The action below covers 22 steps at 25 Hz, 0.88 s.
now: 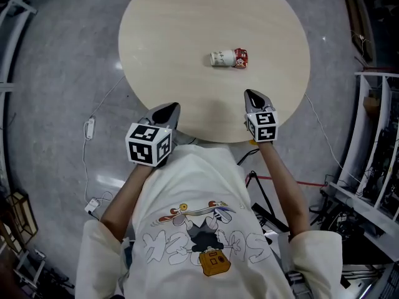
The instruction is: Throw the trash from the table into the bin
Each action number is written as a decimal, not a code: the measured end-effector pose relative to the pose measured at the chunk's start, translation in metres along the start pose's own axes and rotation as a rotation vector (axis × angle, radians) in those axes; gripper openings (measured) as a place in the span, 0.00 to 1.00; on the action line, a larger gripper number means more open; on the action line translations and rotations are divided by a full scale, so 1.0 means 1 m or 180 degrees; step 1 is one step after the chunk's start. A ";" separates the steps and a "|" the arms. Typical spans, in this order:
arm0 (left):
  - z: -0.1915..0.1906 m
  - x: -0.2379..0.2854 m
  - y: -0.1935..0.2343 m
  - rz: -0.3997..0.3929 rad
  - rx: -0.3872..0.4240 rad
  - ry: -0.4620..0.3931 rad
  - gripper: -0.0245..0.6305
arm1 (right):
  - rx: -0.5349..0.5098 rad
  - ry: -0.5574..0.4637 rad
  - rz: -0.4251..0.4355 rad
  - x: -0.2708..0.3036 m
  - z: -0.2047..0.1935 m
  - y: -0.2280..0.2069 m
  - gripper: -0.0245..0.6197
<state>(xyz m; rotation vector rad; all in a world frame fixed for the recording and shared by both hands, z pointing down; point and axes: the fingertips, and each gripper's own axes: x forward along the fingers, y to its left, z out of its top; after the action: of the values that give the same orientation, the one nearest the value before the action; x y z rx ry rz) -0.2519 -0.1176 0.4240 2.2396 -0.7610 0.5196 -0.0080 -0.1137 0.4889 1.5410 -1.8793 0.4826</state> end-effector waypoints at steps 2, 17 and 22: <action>0.004 0.002 -0.001 0.0061 -0.0049 -0.0038 0.04 | -0.0007 -0.0019 0.0065 0.009 0.007 -0.008 0.05; -0.004 -0.003 -0.032 0.0689 -0.0300 -0.0214 0.04 | -0.0185 -0.0103 0.1186 0.084 0.035 -0.023 0.15; -0.015 -0.005 -0.030 0.0928 -0.0437 -0.0170 0.04 | -0.0091 -0.0006 0.1346 0.126 0.038 -0.029 0.23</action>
<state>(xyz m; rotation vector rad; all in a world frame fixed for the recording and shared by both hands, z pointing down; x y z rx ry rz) -0.2382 -0.0877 0.4168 2.0338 -1.1264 0.5288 -0.0021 -0.2362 0.5439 1.1217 -2.2097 0.6350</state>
